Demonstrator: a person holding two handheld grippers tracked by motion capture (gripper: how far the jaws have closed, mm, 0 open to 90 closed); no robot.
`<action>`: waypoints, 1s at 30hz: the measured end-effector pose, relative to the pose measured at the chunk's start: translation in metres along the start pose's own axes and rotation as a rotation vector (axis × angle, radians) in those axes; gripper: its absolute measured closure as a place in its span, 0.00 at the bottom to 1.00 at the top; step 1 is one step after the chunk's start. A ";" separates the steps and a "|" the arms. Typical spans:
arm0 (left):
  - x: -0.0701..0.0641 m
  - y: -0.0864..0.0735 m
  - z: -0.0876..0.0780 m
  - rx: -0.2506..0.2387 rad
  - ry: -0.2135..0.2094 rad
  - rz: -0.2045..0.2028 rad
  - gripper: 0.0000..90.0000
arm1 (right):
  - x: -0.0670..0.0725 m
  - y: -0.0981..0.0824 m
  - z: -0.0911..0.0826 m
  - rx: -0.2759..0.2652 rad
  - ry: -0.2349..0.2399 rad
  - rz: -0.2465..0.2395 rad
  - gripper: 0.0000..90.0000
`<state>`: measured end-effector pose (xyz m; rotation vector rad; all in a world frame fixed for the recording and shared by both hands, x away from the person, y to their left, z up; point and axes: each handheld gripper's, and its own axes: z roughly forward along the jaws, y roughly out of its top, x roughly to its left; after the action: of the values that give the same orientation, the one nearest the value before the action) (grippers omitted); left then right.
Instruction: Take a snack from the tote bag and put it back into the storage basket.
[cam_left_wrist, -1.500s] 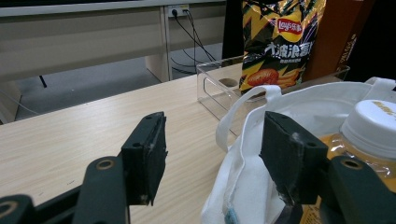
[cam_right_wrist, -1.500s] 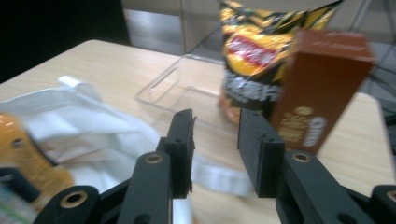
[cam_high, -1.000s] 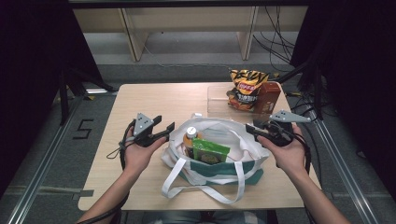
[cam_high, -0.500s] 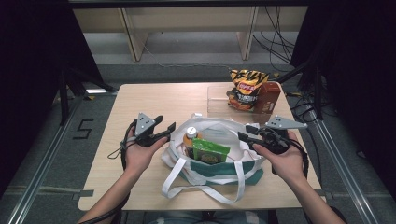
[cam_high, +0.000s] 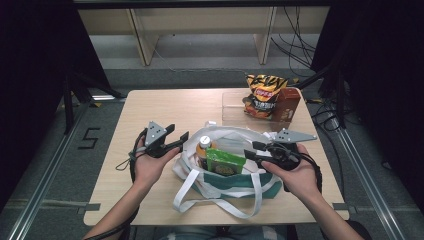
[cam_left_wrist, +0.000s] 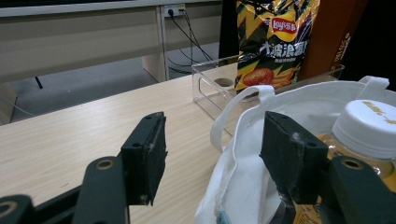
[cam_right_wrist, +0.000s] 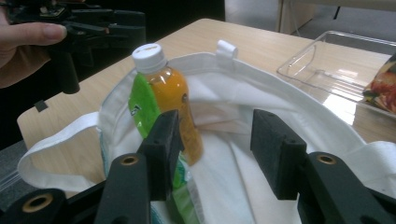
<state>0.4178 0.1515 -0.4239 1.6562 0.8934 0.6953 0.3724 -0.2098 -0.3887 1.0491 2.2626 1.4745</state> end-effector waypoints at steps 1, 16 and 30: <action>0.000 0.000 0.000 0.001 0.001 -0.001 0.44 | 0.001 -0.001 0.002 -0.016 0.011 -0.006 0.58; -0.001 0.000 0.000 0.001 0.000 0.000 0.44 | 0.010 0.002 0.005 0.001 0.048 -0.009 0.56; 0.000 0.001 -0.001 -0.002 0.001 -0.001 0.44 | 0.011 -0.003 0.019 0.027 0.041 -0.092 0.58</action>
<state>0.4173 0.1520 -0.4228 1.6536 0.8941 0.6968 0.3736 -0.1896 -0.3980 0.9174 2.3314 1.4450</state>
